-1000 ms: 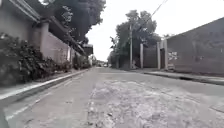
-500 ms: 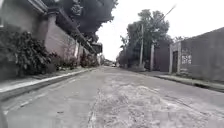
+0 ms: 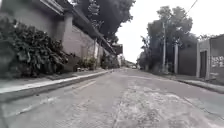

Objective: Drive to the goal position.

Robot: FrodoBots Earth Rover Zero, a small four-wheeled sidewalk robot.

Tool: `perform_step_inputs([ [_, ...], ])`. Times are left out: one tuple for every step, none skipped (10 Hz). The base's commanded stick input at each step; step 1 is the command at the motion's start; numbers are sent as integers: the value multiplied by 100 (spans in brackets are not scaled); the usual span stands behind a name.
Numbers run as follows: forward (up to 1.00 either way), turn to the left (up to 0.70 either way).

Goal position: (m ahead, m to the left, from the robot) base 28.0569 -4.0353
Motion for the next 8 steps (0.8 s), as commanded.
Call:
perform_step_inputs([
  [100, 0],
  [100, 0],
  [100, 0],
  [100, -10],
  [100, -40],
  [100, -40],
  [100, -40],
  [100, -40],
])
